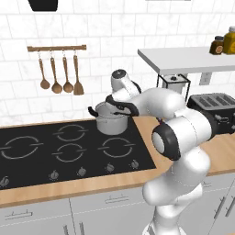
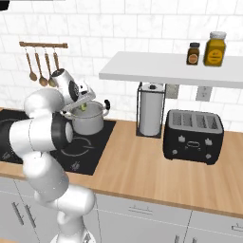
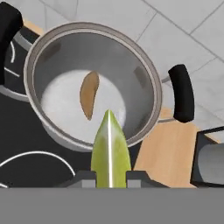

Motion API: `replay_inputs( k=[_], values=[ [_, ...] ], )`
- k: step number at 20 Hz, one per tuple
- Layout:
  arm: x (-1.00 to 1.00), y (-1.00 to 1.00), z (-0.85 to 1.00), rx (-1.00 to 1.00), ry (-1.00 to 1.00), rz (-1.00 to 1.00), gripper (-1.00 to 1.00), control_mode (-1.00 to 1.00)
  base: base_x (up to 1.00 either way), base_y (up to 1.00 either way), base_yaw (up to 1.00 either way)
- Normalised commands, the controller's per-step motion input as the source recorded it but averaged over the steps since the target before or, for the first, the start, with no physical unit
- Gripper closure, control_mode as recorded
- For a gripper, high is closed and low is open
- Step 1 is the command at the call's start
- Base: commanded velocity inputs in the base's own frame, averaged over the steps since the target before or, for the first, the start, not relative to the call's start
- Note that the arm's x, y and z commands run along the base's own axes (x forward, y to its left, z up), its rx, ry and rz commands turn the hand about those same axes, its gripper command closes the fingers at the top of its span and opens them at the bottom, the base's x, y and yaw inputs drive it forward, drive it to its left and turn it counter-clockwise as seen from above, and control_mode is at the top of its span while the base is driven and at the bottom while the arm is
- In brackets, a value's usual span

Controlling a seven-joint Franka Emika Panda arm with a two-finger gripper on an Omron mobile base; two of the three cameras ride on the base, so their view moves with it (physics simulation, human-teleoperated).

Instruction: Put the sweet potato and lemon wedge in the pot. Retrieve the spatula and lightly stir the vegetables in the pot.

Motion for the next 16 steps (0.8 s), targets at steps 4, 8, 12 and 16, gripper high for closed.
replay_inputs(
  k=[4,8,12,16],
  values=[
    [0.56,0.05,-0.61,0.0,0.1,-0.04,1.0,-1.0,0.0,0.0,0.0],
    [0.49,0.14,-0.33,0.0,0.03,-0.04,1.0,-1.0,0.0,0.0,0.0],
    [0.23,0.11,-0.26,0.0,0.03,-0.06,1.0,-1.0,0.0,0.0,0.0],
    [0.02,0.0,-0.25,0.01,0.08,-0.13,-1.0,-1.0,0.0,0.0,0.0]
  ],
)
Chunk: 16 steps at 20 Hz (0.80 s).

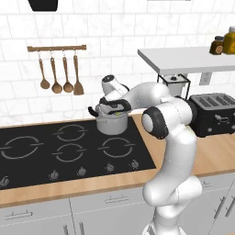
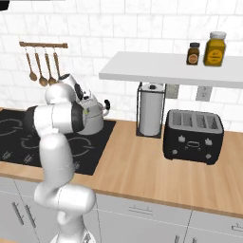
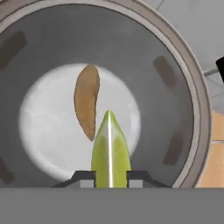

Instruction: Put the sweet potato and lemon wedge in the pot. Retrieve the spatula and lightly stir the vegetables in the pot.

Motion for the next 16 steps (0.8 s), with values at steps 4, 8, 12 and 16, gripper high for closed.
replay_inputs(
  k=[4,8,12,16],
  values=[
    [0.01,-0.03,0.0,0.01,0.02,-0.11,-1.0,-1.0,0.0,0.0,0.0],
    [-0.06,-0.01,0.39,0.01,-0.04,0.0,-1.0,-1.0,0.0,0.0,0.0],
    [-0.6,-0.01,0.97,0.09,-0.14,0.0,-1.0,-1.0,0.0,0.0,0.0],
    [-0.98,-0.2,1.0,0.16,-0.1,0.0,-1.0,-1.0,0.0,0.0,0.0]
  ],
)
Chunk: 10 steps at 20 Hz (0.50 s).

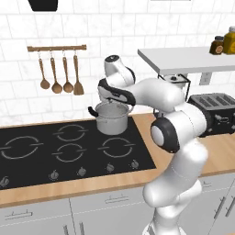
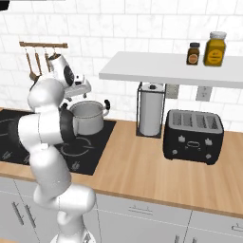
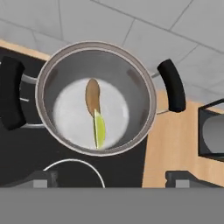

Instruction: Put the sweet potato and lemon wedge in the pot. Retrieve the spatula and lightly stir the vegetables in the pot.

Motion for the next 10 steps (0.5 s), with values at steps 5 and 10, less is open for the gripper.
replay_inputs(
  k=[5,10],
  values=[
    [-1.0,-0.36,0.66,0.17,-0.03,0.0,-1.0,-1.0,0.0,0.0,0.0],
    [-0.96,-0.44,0.19,0.18,0.03,0.0,-1.0,-1.0,0.0,0.0,0.0]
  ],
)
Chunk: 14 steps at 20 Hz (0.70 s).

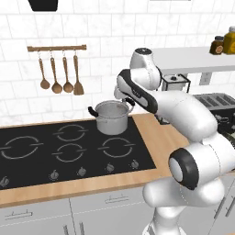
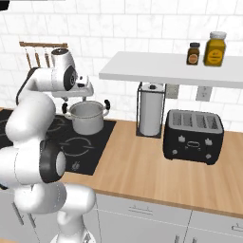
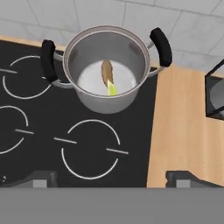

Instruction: Put the sweet potato and lemon wedge in the pot. Retrieve the spatula and lightly stir the vegetables in the pot.

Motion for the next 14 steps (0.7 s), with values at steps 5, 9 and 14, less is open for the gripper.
replay_inputs(
  k=[5,9,14],
  values=[
    [-0.57,-0.21,0.0,0.06,0.04,0.0,-1.0,-1.0,0.0,0.0,0.0],
    [-0.1,0.0,-0.09,0.0,0.0,0.0,-1.0,-1.0,0.0,0.0,0.0],
    [0.0,0.0,-0.02,0.0,0.01,0.0,-1.0,1.0,-0.51,0.31,0.0]
  ],
)
